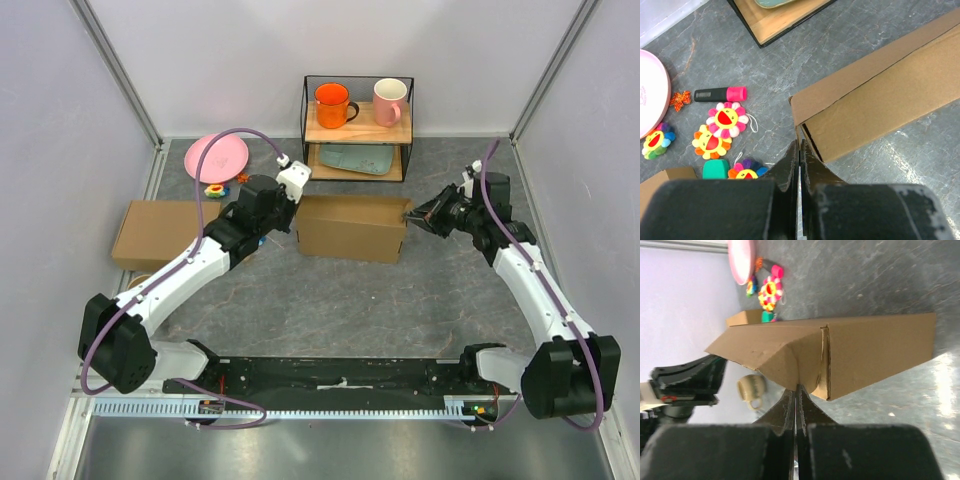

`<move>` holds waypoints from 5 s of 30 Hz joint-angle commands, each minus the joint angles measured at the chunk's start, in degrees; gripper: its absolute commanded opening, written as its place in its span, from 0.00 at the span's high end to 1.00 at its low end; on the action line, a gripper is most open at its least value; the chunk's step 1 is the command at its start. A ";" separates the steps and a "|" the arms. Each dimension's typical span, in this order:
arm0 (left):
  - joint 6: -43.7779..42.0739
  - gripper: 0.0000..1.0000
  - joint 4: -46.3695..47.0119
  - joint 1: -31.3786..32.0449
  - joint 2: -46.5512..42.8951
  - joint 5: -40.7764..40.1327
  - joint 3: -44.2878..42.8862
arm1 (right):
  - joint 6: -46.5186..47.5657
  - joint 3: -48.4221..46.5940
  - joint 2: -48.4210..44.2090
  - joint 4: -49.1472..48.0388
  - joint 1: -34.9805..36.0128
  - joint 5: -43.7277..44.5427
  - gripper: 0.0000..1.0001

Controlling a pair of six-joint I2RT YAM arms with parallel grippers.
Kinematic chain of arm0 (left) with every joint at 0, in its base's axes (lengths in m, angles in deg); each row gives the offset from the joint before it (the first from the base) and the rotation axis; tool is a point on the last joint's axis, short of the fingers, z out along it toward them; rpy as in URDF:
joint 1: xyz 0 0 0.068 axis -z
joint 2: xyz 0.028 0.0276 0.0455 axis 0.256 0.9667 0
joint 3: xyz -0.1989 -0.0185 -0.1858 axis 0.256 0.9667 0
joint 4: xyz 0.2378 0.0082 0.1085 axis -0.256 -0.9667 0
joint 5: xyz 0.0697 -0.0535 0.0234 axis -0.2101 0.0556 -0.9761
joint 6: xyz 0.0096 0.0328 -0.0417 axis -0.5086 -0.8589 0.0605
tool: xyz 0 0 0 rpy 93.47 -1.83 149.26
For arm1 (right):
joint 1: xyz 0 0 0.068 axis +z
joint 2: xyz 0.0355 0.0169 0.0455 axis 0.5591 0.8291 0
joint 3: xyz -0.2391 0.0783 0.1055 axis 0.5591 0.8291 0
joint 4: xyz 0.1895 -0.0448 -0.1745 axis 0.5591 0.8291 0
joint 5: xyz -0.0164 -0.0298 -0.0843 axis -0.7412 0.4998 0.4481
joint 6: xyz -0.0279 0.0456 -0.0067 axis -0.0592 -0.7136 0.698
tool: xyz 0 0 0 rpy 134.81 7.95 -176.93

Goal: Fold the paper box

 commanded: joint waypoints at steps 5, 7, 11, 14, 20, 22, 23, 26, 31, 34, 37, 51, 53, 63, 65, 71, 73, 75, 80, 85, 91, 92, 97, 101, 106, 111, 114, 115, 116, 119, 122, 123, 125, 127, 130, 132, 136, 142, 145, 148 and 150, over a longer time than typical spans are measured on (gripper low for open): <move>-1.04 0.98 -1.85 0.67 0.21 1.06 0.60 | 17.73 -7.68 -5.19 13.09 0.89 15.66 1.00; -0.78 0.98 -2.02 0.67 0.39 0.97 0.51 | 19.40 -8.83 -5.28 14.34 1.42 17.85 1.00; -0.61 0.98 -2.29 0.67 0.39 1.06 0.25 | 21.60 -9.89 -5.10 15.57 2.74 21.02 1.00; -0.34 0.98 -2.46 0.67 0.48 0.97 -0.01 | 23.44 -10.94 -4.57 17.06 3.44 24.36 1.00; -0.08 0.98 -2.38 0.67 0.92 1.32 -0.36 | 25.82 -11.74 -4.22 18.47 4.93 29.98 1.00; 0.01 0.98 -2.46 0.67 1.09 1.50 -0.45 | 26.35 -11.39 -4.22 18.56 5.20 30.43 1.00; 0.10 0.98 -2.46 0.67 1.35 1.50 -0.71 | 26.26 -11.21 -4.22 18.56 5.37 30.43 1.00; 0.45 0.98 -2.46 0.67 1.35 1.76 -0.98 | 26.26 -10.24 -4.13 18.03 5.64 30.43 1.00; 2.64 0.98 -2.64 0.67 0.74 3.69 -1.51 | 26.00 -6.65 -5.19 15.93 6.60 32.02 1.00; 4.40 0.98 -2.55 0.67 0.21 5.36 -2.12 | 25.91 -4.98 -5.72 15.31 7.48 33.15 1.00; 6.16 0.98 -2.46 0.67 -0.40 7.38 -2.74 | 26.53 -3.83 -5.89 15.22 8.10 34.56 1.00; 15.65 0.98 -1.76 0.50 -1.28 8.88 -5.81 | 27.49 -1.81 -5.45 14.43 9.24 36.32 1.00; 17.57 0.98 -1.85 0.41 -1.28 8.88 -6.08 | 27.76 -1.54 -5.28 14.34 9.77 36.93 1.00; 26.11 0.98 -0.97 -1.87 -2.25 13.27 -5.46 | 27.76 2.23 -4.57 12.76 13.46 40.63 1.00; 27.68 0.98 -0.18 -2.40 -2.69 14.32 -5.02 | 27.41 2.94 -4.57 12.24 13.81 40.89 1.00; 31.81 0.98 0.35 -4.68 -2.86 17.57 -4.85 | 27.05 4.44 -3.96 11.44 15.04 41.86 1.00; 33.05 0.98 0.44 -5.48 -2.86 18.89 -5.02 | 27.05 4.52 -3.87 11.44 15.13 41.95 1.00; 34.98 0.98 0.79 -6.79 -2.86 21.00 -5.20 | 27.14 4.44 -3.78 11.35 15.22 42.04 1.00; 40.96 0.98 2.19 -10.57 -1.64 27.66 -4.94 | 27.05 4.35 -3.26 11.27 15.39 42.12 1.00; 48.42 0.98 6.84 -14.35 -0.93 34.36 -2.22 | 27.23 4.35 -2.99 11.27 15.57 42.21 1.00; 51.16 0.98 9.58 -15.85 -0.23 37.79 -0.37 | 27.32 4.35 -2.73 11.18 15.57 42.30 1.00; 51.25 0.98 9.49 -15.85 -0.23 37.71 -0.36 | 27.23 4.35 -2.73 11.18 15.57 42.30 1.00; 52.13 0.98 9.93 -16.20 0.82 39.11 -0.10 | 27.23 4.26 -2.55 11.00 15.66 42.21 1.00; 48.01 0.98 7.21 -16.20 0.56 36.13 -0.37 | 27.23 4.26 -2.90 11.09 15.75 42.12 1.00; 39.48 0.98 5.97 -16.20 0.21 30.68 1.30 | 27.14 4.08 -3.08 11.26 15.75 41.77 1.00; 34.91 0.98 7.99 -16.03 -0.31 27.44 3.06 | 27.23 3.65 -2.90 11.35 15.92 41.77 1.00; 32.62 0.98 9.57 -15.68 -0.93 25.76 4.20 | 27.05 3.47 -2.82 11.35 16.10 41.77 1.00; 32.18 0.98 10.19 -15.42 -1.02 25.23 5.08 | 26.88 3.47 -2.82 11.27 16.19 41.77 1.00; 31.31 0.98 12.37 -14.80 -1.63 24.70 5.78 | 26.96 3.56 -2.64 11.18 16.19 41.77 1.00; 28.68 0.98 17.37 -12.70 -2.94 22.16 9.64 | 26.97 3.91 -2.38 10.91 16.27 41.95 1.00; 27.61 0.98 19.85 -11.20 -3.04 19.52 13.16 | 27.05 4.35 -1.94 10.74 16.27 42.39 1.00; 27.52 0.98 20.12 -10.93 -2.60 19.25 14.21 | 27.14 4.44 -1.94 10.74 16.36 42.30 1.00; 27.34 0.98 20.12 -10.32 -2.34 18.55 15.28 | 27.14 4.52 -2.02 10.74 16.36 42.30 1.00; 26.73 0.98 20.04 -9.88 -2.60 17.67 16.59 | 27.14 4.35 -2.37 10.74 16.36 42.47 1.00; 25.33 0.98 18.55 -9.09 -3.65 15.39 16.25 | 27.14 3.38 -3.52 10.82 16.36 42.65 1.00; 25.15 0.98 16.97 -8.91 -3.92 13.81 14.68 | 27.05 1.81 -4.83 11.09 16.36 42.74 0.90; 24.44 0.82 12.67 -8.91 -3.92 11.78 12.21 | 26.97 -0.75 -6.94 11.27 16.45 44.32 0.71; 25.41 0.69 11.33 -8.91 -4.53 11.07 11.32 | 27.23 -3.38 -8.96 11.53 16.36 45.20 0.60; 25.32 0.64 11.33 -8.91 -5.06 11.17 10.98 | 27.40 -3.91 -10.19 11.09 16.36 45.29 0.57; 26.29 0.58 11.33 -8.91 -5.50 11.16 10.45 | 27.40 -4.00 -10.90 9.78 16.36 45.81 0.56; 26.64 0.56 11.33 -8.91 -5.50 11.95 9.66 | 27.32 -4.26 -10.90 8.89 16.36 45.38 0.56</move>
